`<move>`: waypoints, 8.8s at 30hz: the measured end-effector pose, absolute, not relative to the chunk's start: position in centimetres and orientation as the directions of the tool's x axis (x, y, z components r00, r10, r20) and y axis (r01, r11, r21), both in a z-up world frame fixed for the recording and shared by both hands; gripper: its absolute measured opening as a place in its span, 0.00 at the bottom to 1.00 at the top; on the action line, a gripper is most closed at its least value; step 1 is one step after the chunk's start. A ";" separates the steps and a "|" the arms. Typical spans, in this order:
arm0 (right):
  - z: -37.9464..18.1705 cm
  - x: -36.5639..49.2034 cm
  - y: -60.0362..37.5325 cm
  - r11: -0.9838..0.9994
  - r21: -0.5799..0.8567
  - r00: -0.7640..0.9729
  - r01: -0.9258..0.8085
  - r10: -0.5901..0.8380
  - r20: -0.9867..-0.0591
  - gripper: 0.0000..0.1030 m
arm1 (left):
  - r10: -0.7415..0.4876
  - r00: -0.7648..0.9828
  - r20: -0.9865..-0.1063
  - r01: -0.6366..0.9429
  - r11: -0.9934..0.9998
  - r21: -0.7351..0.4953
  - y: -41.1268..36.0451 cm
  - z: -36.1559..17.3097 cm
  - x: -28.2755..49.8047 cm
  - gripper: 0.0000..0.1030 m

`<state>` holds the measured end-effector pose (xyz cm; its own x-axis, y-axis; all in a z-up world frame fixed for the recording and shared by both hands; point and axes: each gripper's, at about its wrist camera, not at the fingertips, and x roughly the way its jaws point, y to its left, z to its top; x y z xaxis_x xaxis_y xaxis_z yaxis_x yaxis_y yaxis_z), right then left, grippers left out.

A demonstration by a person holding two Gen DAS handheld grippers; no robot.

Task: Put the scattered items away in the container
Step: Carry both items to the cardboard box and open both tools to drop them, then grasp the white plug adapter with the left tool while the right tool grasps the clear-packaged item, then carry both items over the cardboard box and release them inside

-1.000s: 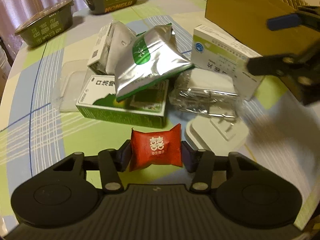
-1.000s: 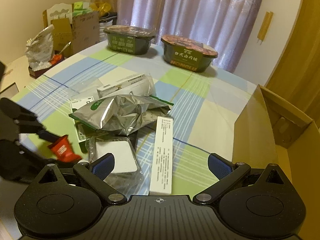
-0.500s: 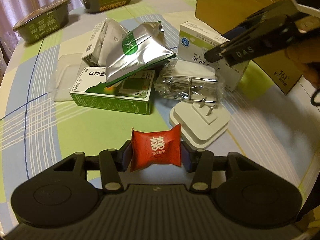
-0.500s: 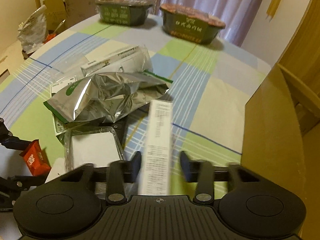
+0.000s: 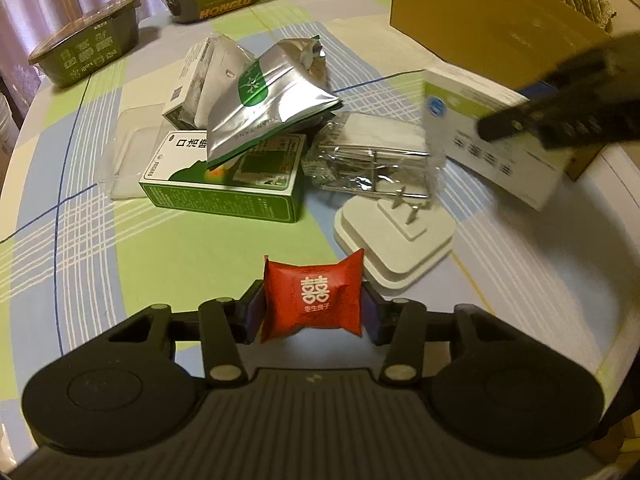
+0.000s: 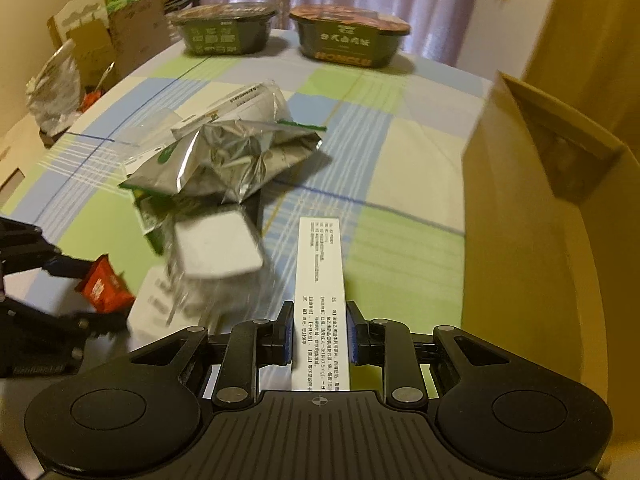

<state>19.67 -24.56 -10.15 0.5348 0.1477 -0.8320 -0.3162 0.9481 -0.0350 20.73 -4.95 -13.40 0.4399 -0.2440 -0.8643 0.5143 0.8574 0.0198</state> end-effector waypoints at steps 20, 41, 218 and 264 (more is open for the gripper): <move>-4.4 11.3 -28.4 0.974 0.009 0.620 -0.228 0.152 -0.770 0.27 | -0.282 0.466 -0.839 0.535 0.845 0.013 -8.5 -6.5 13.8 0.40; 3.4 11.9 -41.4 1.000 -0.030 0.785 -0.004 -0.016 -0.620 0.27 | -0.500 0.496 -0.710 0.744 0.667 0.050 -25.0 2.6 16.1 0.40; -2.2 13.2 -27.3 0.937 -0.007 0.628 -0.348 0.228 -0.744 0.62 | -0.230 0.575 -0.785 0.401 0.916 0.025 -9.1 -6.6 13.0 0.60; 0.3 14.6 -48.7 0.999 0.006 0.738 0.038 -0.024 -0.675 0.62 | -0.521 0.531 -0.669 0.703 0.711 0.005 -32.7 -0.9 17.3 0.60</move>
<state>14.61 -48.71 0.33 0.7377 -0.0245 -0.6747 0.0385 0.9992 0.0058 17.33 -32.66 -0.88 0.5308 -0.5207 -0.6687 0.7034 0.7108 0.0050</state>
